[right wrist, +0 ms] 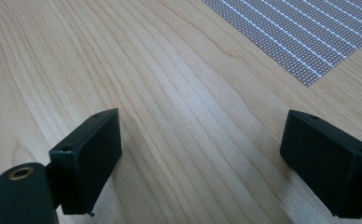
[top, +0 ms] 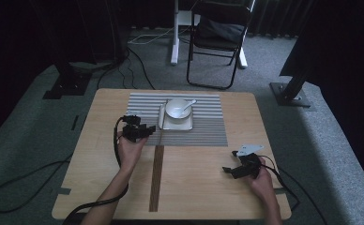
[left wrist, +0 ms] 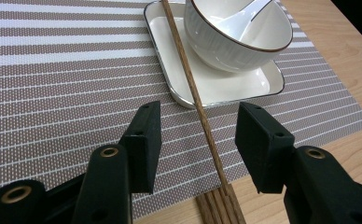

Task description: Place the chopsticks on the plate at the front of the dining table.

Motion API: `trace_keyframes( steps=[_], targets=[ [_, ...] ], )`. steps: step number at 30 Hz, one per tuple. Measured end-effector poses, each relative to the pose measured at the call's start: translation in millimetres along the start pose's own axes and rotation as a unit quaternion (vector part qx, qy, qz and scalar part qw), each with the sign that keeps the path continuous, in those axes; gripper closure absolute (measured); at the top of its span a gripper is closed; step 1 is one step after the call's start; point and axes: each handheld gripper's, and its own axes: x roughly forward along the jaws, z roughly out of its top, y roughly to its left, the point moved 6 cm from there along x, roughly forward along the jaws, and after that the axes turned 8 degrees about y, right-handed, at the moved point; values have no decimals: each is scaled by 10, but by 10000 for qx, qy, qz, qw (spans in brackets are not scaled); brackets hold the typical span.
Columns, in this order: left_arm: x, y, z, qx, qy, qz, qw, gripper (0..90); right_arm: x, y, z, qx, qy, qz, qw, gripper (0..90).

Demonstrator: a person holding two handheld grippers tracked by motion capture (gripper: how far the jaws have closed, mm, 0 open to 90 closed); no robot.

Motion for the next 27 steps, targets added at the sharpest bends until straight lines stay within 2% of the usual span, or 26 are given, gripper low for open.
trace_keyframes(
  steps=[12,27],
  targets=[
    [-4,47,-91,-32,79,-5,10000,511,0,0,0,-2,1,-1,10000,121],
    [50,-33,-197,131,256,-39,9996,512,0,0,0,0,1,-2,10000,121]
  ],
)
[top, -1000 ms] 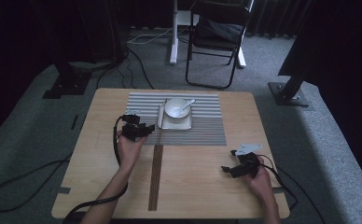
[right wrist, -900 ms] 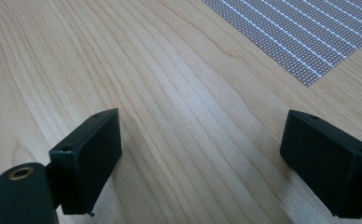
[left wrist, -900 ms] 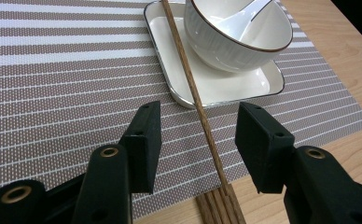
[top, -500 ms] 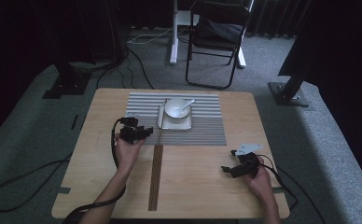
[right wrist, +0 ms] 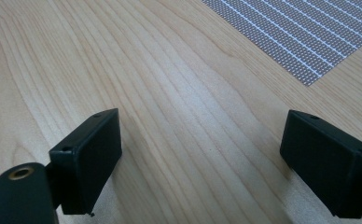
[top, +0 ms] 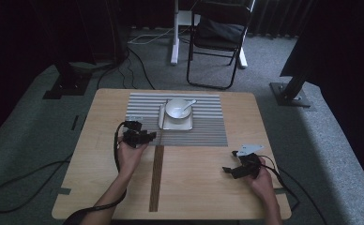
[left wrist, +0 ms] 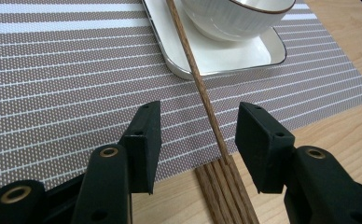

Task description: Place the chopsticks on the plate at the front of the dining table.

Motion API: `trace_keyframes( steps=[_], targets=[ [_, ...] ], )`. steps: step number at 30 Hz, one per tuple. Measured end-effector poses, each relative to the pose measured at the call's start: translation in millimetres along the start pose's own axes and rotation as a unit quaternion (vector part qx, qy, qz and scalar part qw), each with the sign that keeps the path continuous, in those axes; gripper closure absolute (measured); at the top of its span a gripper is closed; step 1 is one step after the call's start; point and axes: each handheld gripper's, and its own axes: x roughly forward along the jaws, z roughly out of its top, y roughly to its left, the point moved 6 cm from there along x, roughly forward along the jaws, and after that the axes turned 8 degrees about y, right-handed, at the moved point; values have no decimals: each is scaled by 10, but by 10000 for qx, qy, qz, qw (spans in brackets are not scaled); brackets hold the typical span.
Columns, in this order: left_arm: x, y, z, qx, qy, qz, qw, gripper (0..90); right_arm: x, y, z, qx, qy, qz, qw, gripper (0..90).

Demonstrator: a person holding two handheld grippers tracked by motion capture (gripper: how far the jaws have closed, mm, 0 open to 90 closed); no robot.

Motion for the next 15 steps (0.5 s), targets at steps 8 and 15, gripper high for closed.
trace_keyframes(
  steps=[8,15],
  targets=[
    [21,-20,-68,29,90,-35,9999,512,0,0,0,-1,0,0,10000,121],
    [48,-53,-121,71,174,-47,9998,512,0,0,0,1,0,1,10000,121]
  ],
)
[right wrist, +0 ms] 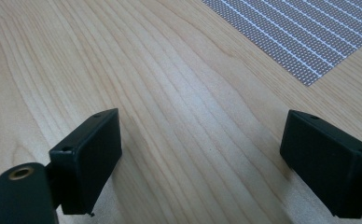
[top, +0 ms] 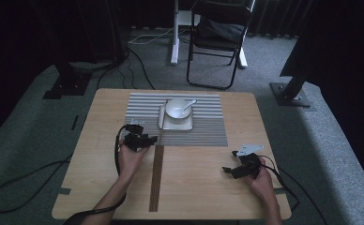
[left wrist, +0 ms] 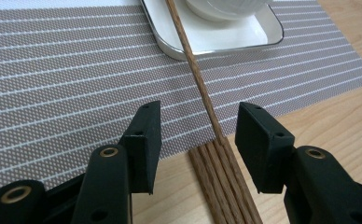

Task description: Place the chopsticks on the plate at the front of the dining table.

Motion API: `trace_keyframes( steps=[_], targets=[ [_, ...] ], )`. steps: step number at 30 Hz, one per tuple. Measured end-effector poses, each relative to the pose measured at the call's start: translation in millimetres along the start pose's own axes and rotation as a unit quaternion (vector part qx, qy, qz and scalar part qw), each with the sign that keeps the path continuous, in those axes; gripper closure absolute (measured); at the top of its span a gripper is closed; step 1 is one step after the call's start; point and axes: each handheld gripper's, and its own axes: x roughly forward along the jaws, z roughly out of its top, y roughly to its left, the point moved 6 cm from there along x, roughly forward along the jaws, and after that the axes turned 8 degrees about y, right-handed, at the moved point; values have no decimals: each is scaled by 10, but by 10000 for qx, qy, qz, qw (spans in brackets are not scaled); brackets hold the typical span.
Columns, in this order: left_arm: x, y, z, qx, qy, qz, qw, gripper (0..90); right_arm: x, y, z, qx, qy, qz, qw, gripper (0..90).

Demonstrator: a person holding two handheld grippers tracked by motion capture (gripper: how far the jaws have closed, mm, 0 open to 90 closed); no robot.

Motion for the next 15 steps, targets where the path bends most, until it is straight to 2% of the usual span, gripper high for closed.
trace_keyframes(
  steps=[15],
  targets=[
    [26,-37,-114,32,117,-49,9999,512,0,-1,0,-4,-4,0,10000,121]
  ],
)
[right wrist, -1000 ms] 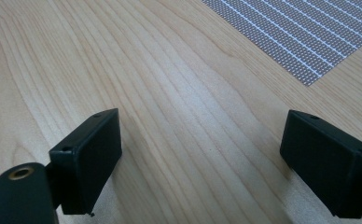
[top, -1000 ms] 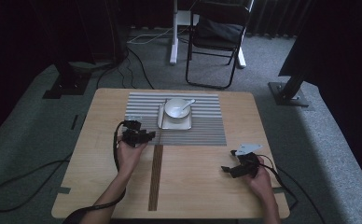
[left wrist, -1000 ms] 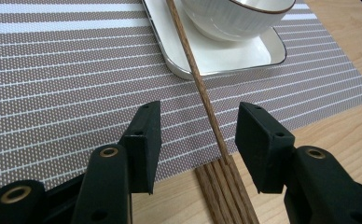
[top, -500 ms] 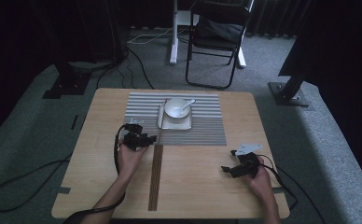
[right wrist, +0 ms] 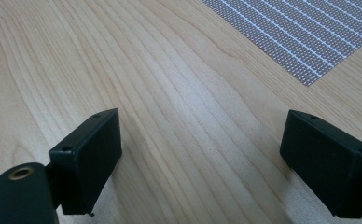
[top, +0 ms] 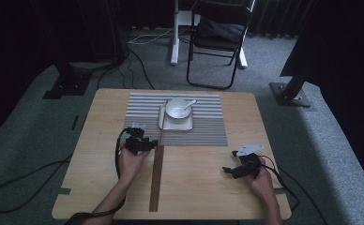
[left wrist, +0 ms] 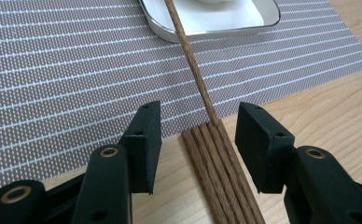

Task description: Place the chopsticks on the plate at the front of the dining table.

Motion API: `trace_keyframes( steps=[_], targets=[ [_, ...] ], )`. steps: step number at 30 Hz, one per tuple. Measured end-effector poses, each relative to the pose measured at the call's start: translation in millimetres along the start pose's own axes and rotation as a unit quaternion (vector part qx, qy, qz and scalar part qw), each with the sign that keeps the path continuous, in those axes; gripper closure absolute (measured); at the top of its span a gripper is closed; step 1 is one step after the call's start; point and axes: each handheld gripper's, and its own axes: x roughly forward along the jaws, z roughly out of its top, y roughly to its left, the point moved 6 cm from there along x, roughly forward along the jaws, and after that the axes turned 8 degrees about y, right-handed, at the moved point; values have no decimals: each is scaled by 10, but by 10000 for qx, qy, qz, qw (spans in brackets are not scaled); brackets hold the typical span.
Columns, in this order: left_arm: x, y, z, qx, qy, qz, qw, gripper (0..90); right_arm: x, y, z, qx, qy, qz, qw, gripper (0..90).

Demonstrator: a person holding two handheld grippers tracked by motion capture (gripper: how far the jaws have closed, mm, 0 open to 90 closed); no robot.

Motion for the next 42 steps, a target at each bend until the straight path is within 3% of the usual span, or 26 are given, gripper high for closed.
trace_keyframes(
  steps=[24,42],
  targets=[
    [70,-16,-213,9,279,-40,9996,521,-1,0,-1,1,7,0,10000,121],
    [65,-14,-334,74,322,11,9995,515,-1,2,0,13,4,3,10000,121]
  ],
)
